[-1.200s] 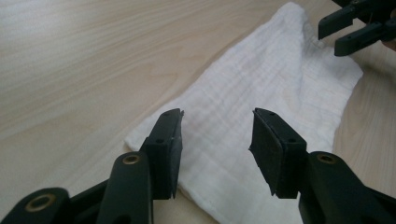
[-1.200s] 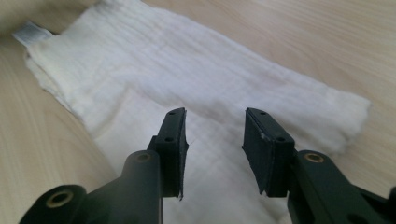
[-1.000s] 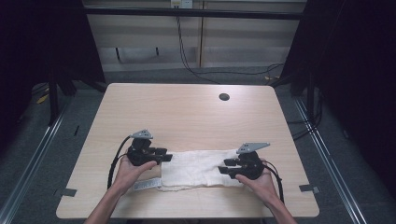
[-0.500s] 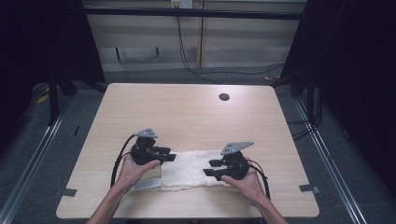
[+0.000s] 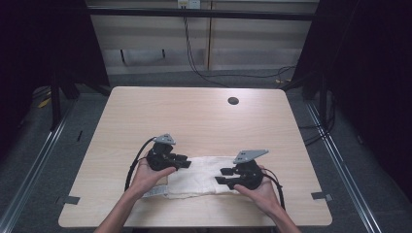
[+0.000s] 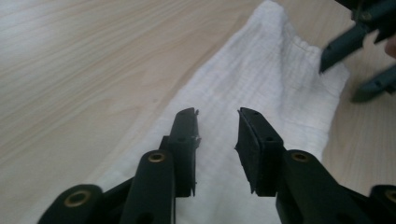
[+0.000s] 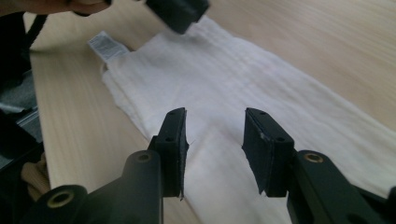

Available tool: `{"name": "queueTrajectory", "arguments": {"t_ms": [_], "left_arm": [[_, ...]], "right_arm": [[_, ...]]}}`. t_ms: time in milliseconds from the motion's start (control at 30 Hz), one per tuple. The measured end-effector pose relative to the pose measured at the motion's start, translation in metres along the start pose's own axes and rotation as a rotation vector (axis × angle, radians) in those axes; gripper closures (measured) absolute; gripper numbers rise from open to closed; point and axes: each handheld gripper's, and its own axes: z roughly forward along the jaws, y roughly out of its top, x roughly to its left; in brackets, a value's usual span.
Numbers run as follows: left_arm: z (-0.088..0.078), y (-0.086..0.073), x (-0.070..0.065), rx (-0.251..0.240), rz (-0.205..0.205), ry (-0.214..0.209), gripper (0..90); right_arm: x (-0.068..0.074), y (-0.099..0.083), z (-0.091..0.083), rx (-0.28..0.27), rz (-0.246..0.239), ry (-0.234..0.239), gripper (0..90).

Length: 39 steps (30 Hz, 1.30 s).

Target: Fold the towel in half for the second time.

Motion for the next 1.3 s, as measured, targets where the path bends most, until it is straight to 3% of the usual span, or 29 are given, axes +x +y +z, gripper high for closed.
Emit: {"name": "queueTrajectory", "arguments": {"t_ms": [267, 433, 667, 833, 1033, 1300], "left_arm": [[-0.010, -0.004, 0.019, -0.012, -0.043, 0.024, 71.0], [-0.013, -0.005, 0.023, -0.007, -0.058, 0.044, 65.7], [-0.014, -0.007, 0.030, -0.011, -0.078, 0.053, 61.5], [-0.013, -0.011, 0.036, -0.004, -0.102, 0.051, 60.5], [-0.013, -0.015, 0.041, 0.002, -0.111, 0.058, 59.7], [-0.018, -0.018, 0.046, -0.010, -0.137, 0.076, 58.6]], "right_arm": [[0.029, 0.022, 0.045, 0.030, -0.051, 0.100, 63.1], [0.045, 0.030, 0.069, 0.041, -0.086, 0.142, 63.2], [0.049, 0.034, 0.090, 0.071, -0.086, 0.171, 57.9], [0.062, 0.040, 0.101, 0.076, -0.111, 0.197, 58.6], [0.073, 0.042, 0.119, 0.108, -0.153, 0.194, 57.7], [0.077, 0.036, 0.123, 0.120, -0.168, 0.176, 53.1]]}}
